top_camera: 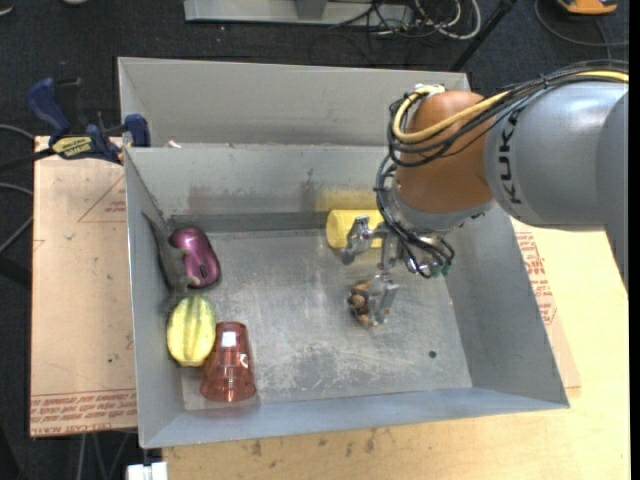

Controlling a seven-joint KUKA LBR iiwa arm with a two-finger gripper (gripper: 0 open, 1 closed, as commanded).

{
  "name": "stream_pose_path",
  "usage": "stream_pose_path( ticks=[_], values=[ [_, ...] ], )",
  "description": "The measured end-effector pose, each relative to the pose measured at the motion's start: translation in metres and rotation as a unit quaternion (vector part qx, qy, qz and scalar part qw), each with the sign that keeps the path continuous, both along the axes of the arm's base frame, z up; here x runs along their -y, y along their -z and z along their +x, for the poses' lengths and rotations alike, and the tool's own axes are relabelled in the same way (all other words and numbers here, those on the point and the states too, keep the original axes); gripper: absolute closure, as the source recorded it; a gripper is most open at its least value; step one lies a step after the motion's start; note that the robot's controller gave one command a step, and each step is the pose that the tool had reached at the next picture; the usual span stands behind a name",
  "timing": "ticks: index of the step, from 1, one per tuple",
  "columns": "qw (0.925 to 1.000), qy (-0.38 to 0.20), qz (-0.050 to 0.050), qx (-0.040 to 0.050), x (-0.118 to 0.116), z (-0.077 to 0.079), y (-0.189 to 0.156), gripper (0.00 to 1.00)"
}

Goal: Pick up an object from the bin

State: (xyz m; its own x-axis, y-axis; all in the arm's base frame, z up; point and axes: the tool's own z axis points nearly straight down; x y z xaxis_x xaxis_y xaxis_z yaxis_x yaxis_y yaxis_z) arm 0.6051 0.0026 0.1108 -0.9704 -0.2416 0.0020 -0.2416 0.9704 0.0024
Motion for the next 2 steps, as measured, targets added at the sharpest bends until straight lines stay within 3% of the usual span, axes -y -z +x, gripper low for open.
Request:
stream_pose_path(
  ticks=[1, 2],
  values=[
    [0.9819, -0.189, 0.002, 0.0070, 0.0299, 0.0006, 0.0344, 1.00],
    [0.9819, -0.189, 0.002, 0.0071, 0.0300, 0.0006, 0.0344, 1.00]
  ],
)
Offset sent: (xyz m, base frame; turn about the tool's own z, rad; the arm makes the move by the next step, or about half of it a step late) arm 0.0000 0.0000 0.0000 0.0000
